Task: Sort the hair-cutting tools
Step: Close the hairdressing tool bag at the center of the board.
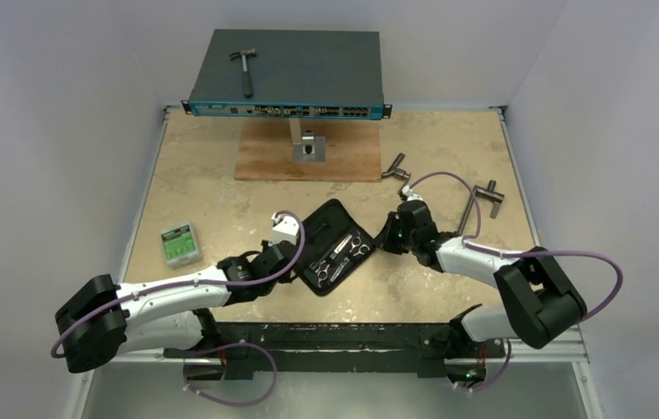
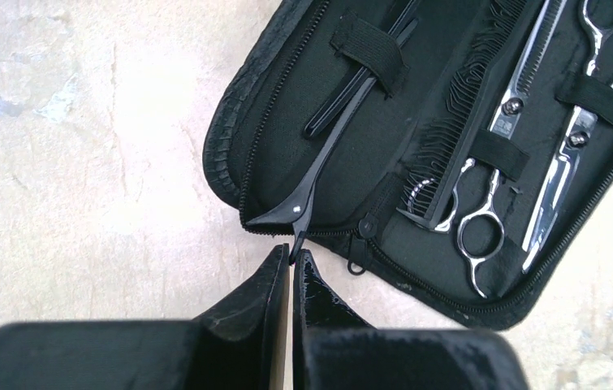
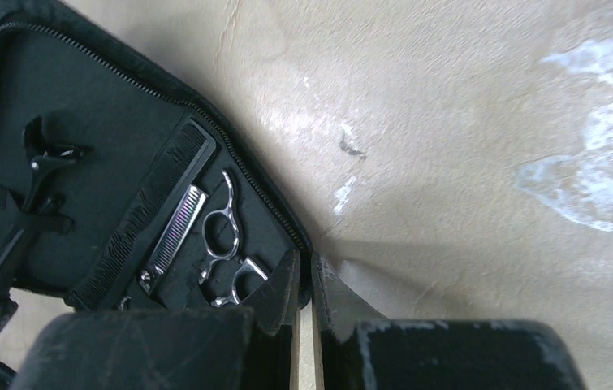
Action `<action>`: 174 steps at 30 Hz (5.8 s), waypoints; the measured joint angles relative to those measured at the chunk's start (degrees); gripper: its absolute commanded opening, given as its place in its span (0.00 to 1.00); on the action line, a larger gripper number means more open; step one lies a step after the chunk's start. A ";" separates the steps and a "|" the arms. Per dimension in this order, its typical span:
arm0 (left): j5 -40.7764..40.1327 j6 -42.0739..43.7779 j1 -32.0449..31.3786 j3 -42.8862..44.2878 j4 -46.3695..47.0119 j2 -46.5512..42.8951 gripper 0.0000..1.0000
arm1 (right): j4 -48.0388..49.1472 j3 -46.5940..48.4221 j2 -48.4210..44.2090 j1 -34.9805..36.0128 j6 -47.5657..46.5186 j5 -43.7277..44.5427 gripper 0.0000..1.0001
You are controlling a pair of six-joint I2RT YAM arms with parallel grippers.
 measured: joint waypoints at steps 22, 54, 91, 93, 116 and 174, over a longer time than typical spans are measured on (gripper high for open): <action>10.19 -6.25 -0.22 -2.36 6.21 2.62 0.00 | -4.50 0.00 -2.80 -5.86 0.04 -0.61 0.00; 3.96 -5.66 -2.23 2.01 -5.97 -9.64 0.45 | -6.69 0.00 -5.53 -7.87 -2.62 0.90 0.00; 5.95 8.37 -2.23 17.88 -1.49 24.26 0.00 | -5.73 0.00 -5.16 -7.91 -3.39 -0.44 0.00; 5.90 8.70 -2.23 18.32 -1.49 24.70 0.00 | -5.73 0.00 -5.16 -7.91 -3.37 -0.44 0.00; -1.79 12.85 -4.50 20.96 -0.81 30.23 0.00 | -5.92 0.00 -4.98 -7.98 -3.65 -1.33 0.00; 36.11 -7.96 21.49 -3.87 27.19 5.92 0.46 | -4.39 -1.18 -4.35 -8.39 -3.74 -4.94 0.42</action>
